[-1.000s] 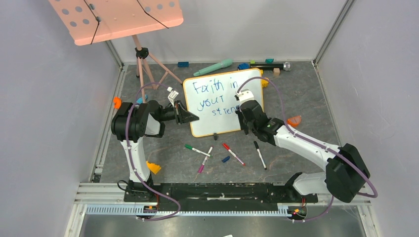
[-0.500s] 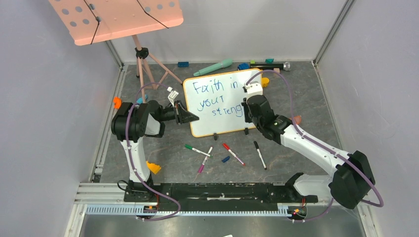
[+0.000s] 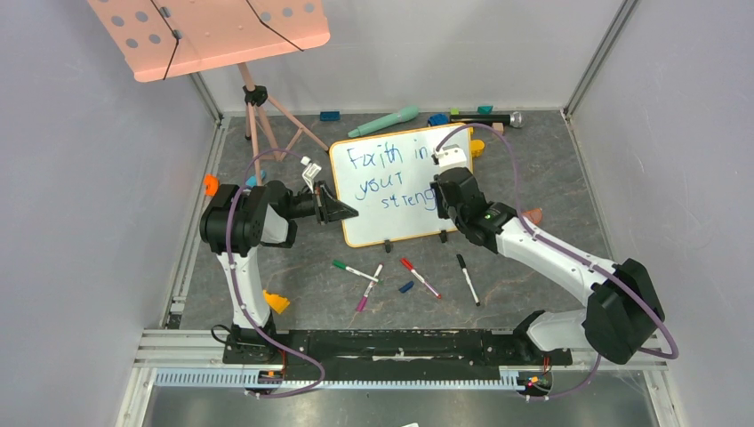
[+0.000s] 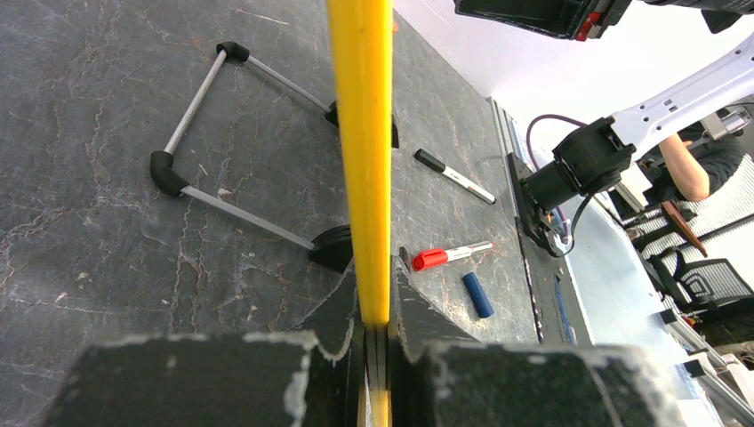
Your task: Write a sentence on the whiteboard
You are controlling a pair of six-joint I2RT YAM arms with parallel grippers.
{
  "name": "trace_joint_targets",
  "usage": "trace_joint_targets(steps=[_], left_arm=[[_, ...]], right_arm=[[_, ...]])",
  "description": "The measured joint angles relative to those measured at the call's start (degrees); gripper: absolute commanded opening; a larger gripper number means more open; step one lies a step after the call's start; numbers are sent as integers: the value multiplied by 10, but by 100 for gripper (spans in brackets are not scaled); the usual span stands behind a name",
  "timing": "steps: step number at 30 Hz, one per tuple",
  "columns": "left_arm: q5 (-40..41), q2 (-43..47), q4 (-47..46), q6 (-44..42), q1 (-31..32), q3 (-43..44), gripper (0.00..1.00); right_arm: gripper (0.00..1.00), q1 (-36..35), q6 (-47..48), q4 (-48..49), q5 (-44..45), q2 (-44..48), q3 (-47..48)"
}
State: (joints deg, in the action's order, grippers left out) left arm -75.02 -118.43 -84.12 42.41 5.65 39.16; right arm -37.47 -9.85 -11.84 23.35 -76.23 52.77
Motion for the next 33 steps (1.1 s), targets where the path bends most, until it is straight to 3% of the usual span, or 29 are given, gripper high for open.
trace_joint_targets(steps=[11,33], left_arm=[[0,0,0,0,0,0,2],[0,0,0,0,0,0,2]], right_arm=[[0,10,-1,-17,32,4,0],[0,13,7,-16,17,-9,37]])
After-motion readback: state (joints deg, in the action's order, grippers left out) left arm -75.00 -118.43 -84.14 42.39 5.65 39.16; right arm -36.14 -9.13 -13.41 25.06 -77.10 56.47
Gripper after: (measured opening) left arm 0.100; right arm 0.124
